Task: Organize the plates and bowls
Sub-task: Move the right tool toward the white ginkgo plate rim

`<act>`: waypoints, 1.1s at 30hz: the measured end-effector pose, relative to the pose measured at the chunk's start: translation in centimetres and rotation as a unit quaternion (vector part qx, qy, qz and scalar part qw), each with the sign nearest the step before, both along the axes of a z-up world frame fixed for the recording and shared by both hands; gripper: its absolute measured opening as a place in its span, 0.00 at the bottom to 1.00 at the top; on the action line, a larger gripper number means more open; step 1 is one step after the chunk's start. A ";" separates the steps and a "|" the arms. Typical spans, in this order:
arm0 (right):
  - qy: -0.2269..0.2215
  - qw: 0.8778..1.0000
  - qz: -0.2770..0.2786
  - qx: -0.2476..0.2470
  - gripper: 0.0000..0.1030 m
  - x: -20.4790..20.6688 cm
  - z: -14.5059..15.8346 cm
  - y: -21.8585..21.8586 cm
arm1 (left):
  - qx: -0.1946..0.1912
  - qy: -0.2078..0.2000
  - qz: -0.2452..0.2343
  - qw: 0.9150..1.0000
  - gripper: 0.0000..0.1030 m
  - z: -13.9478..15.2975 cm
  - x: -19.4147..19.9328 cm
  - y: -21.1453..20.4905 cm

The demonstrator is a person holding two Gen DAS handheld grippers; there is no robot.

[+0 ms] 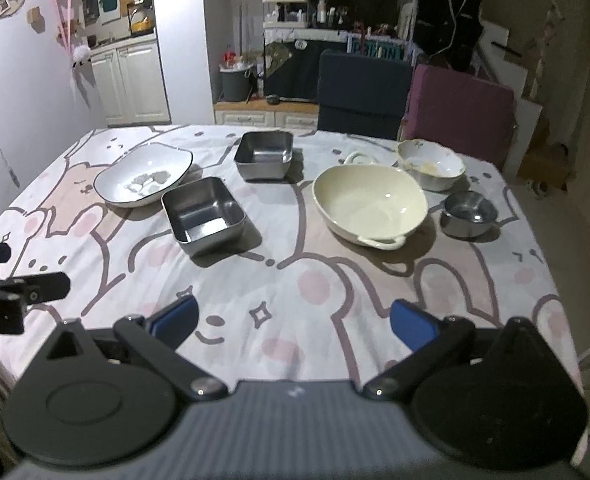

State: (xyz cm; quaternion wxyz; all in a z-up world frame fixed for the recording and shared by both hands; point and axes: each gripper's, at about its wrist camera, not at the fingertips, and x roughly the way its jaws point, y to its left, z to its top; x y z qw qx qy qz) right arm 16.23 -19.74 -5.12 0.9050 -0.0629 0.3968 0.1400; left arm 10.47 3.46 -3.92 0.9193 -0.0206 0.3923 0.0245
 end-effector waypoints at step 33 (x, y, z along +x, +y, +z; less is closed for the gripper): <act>-0.005 0.992 0.116 -0.045 1.00 17.9 -1.5 11.8 | -0.081 0.053 0.216 0.972 1.00 -5.7 16.6 15.0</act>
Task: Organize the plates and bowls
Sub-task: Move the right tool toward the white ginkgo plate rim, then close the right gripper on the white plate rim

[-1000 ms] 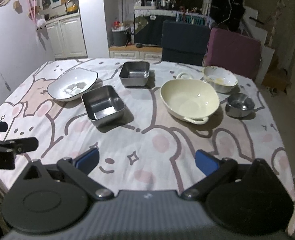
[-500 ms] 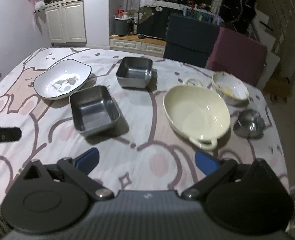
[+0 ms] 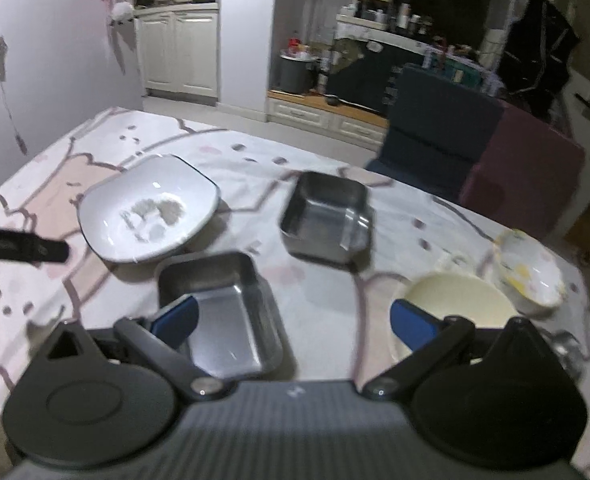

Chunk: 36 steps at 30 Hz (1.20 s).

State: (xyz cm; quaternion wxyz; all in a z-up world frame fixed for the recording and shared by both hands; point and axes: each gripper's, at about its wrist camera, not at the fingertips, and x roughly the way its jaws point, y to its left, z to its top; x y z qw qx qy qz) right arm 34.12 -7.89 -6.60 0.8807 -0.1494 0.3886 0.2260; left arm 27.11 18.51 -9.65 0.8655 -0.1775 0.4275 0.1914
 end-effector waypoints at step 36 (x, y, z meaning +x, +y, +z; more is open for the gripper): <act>0.128 0.987 0.027 0.094 0.14 17.1 -11.4 15.5 | -0.051 -0.047 0.027 0.997 1.00 -8.2 2.6 6.4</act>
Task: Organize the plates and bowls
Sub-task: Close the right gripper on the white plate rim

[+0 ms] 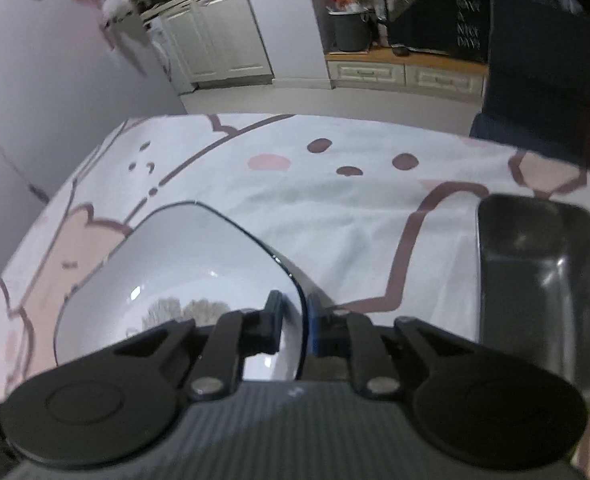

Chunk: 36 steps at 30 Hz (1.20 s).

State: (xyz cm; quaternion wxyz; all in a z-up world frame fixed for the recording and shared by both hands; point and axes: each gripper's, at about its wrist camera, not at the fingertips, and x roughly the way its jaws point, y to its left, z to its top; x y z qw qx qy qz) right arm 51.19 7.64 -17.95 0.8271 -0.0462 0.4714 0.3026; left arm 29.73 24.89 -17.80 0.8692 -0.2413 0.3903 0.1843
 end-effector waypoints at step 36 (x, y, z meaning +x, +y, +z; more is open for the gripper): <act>0.071 0.995 0.061 0.031 0.12 -1.2 -0.8 0.3 | -0.071 -0.017 -0.002 0.997 0.17 0.3 -1.8 4.0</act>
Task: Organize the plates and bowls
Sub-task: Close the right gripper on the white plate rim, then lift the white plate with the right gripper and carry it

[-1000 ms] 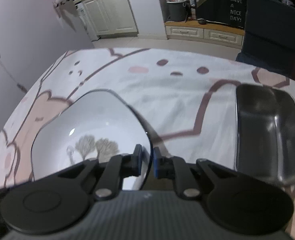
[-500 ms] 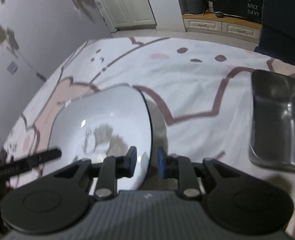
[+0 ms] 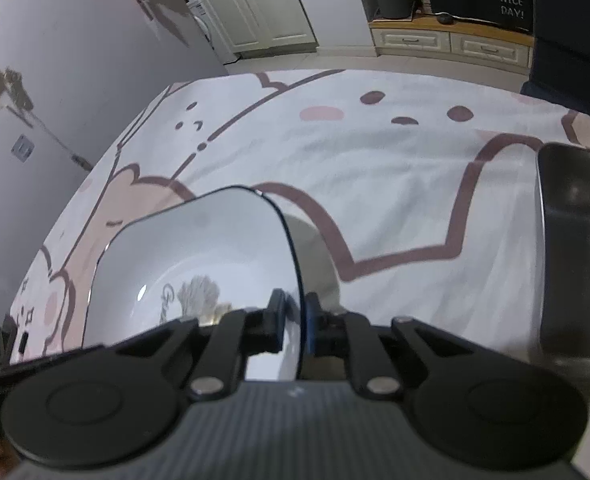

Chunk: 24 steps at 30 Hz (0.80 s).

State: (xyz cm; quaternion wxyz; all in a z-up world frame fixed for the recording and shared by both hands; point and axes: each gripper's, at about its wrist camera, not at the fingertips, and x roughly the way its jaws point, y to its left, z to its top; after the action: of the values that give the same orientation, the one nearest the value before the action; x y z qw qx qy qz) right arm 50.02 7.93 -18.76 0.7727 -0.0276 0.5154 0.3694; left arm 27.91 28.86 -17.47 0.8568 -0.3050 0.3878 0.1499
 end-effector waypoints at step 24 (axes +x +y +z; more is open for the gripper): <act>0.068 0.997 -0.009 0.044 0.13 0.5 -1.2 -2.1 | -0.027 -0.012 -0.013 0.999 0.19 -0.6 1.4 2.8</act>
State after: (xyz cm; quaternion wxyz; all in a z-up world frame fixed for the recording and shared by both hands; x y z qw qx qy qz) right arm 50.50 5.83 -19.96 0.7395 0.0362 0.5506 0.3855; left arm 29.32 31.66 -18.11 0.8545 -0.3248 0.3856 0.1246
